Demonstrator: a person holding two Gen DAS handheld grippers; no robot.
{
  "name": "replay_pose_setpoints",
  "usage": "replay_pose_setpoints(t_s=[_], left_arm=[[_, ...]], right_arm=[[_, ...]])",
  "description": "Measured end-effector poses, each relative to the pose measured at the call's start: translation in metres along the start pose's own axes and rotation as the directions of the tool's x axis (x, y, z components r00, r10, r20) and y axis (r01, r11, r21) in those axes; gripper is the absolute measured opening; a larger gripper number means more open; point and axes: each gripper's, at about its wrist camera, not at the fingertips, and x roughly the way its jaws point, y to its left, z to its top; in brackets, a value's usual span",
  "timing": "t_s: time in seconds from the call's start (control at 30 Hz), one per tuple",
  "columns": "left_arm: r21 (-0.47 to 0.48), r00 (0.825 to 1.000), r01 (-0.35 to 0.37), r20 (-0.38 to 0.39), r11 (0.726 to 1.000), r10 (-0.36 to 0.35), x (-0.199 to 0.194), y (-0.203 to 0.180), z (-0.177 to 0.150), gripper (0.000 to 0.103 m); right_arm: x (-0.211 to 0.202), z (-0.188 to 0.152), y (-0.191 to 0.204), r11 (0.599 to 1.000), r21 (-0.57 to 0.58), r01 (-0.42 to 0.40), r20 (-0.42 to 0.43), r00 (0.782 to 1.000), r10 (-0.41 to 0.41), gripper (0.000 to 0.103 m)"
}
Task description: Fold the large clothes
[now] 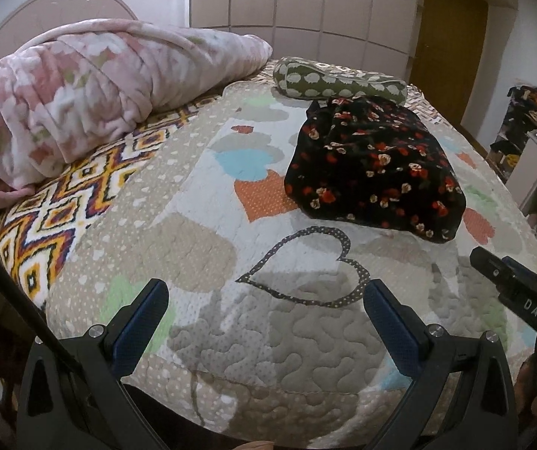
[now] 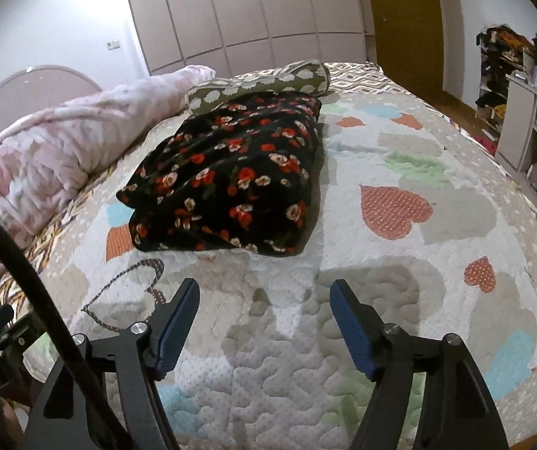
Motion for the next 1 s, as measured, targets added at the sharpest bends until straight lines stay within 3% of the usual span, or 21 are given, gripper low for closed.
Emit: replay_pose_setpoints(t_s=[0.47,1.0], left_arm=[[-0.008,1.0,-0.009,-0.027,1.0,0.008,0.006,-0.001,-0.002,0.103],[-0.005,0.998,-0.005,-0.057,1.0,0.004,0.012,-0.002,-0.004,0.103]], right_arm=[[0.014,-0.006,0.005,0.984,-0.062,0.168,-0.055,0.984,-0.172,0.078],[0.019,-0.008,0.007,0.972,-0.079,0.222,-0.074,0.971,-0.228,0.082]])
